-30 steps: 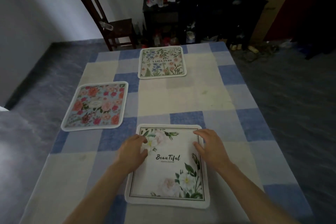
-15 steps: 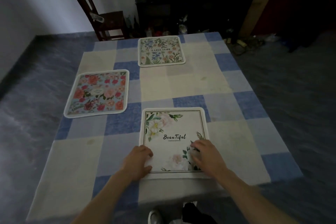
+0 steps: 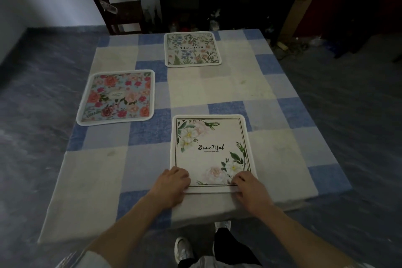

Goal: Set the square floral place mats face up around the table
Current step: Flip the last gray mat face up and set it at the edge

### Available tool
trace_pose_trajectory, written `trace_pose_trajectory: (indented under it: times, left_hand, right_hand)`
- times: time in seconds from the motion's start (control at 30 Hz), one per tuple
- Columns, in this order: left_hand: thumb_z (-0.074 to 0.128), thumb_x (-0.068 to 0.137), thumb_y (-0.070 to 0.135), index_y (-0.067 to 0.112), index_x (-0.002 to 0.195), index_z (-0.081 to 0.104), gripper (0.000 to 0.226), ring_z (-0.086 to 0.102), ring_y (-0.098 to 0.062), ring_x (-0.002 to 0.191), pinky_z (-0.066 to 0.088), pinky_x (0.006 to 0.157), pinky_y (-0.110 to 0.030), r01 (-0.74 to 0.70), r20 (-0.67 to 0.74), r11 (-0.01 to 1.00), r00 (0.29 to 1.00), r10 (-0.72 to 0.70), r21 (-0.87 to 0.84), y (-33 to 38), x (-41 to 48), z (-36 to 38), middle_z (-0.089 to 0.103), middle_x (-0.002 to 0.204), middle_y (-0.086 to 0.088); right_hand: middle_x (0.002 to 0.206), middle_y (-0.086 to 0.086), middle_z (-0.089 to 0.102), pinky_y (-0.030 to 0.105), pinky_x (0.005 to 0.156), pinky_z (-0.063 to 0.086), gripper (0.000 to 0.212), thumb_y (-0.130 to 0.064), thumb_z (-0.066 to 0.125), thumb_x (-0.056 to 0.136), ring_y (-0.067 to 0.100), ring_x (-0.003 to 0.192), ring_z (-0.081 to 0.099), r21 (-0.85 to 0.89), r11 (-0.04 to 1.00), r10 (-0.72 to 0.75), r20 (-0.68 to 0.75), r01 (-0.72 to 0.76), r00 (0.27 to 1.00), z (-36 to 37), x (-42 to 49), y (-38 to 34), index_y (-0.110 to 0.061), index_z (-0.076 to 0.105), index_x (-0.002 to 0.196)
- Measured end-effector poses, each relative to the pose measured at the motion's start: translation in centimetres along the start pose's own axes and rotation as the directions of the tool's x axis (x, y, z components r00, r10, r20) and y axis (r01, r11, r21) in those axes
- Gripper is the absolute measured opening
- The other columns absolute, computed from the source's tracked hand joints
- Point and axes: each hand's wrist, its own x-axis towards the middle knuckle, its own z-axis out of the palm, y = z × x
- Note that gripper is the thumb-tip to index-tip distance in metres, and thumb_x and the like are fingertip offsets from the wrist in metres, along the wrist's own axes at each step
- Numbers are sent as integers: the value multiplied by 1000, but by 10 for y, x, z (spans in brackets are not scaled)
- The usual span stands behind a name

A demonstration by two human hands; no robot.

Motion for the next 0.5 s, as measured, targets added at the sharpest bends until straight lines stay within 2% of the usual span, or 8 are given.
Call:
trace_pose_trajectory:
  times: [0.1, 0.17, 0.23, 0.5]
  left_hand:
    - [54, 86, 22, 19, 104, 60, 20, 52, -23, 102, 47, 84, -37, -9, -62, 1000, 998, 10, 4, 2, -6, -5, 57, 112, -2]
    - [69, 75, 21, 20, 89, 64, 15, 59, -21, 81, 51, 67, -32, -24, -121, 1000, 992, 25, 6, 3, -13, -8, 63, 91, -1]
    - [78, 65, 18, 20, 79, 65, 19, 59, -18, 67, 50, 56, -28, -40, -184, 999, 982, 39, -5, 5, -19, -7, 63, 78, 0]
    - [78, 64, 11, 18, 77, 66, 19, 57, -16, 62, 49, 54, -26, -15, -299, 992, 954, -22, -122, 18, -33, 5, 62, 74, 0]
  right_hand:
    - [109, 0, 58, 32, 74, 52, 39, -6, 69, 69, 22, 102, 54, -73, 997, -13, 24, 15, 1000, -3, -3, 4, -18, 61, 105]
    - [105, 1, 59, 34, 72, 51, 42, -3, 71, 64, 24, 98, 56, -102, 995, 16, 21, -14, 1000, -3, -6, 5, -18, 61, 102]
    - [102, 2, 60, 35, 71, 51, 41, -4, 72, 63, 25, 95, 58, -114, 992, 57, 12, -55, 998, -2, -9, 5, -18, 60, 100]
    - [98, 3, 61, 35, 71, 48, 35, -3, 70, 65, 26, 90, 57, -83, 990, 111, -21, -113, 994, -3, -13, 2, -17, 60, 97]
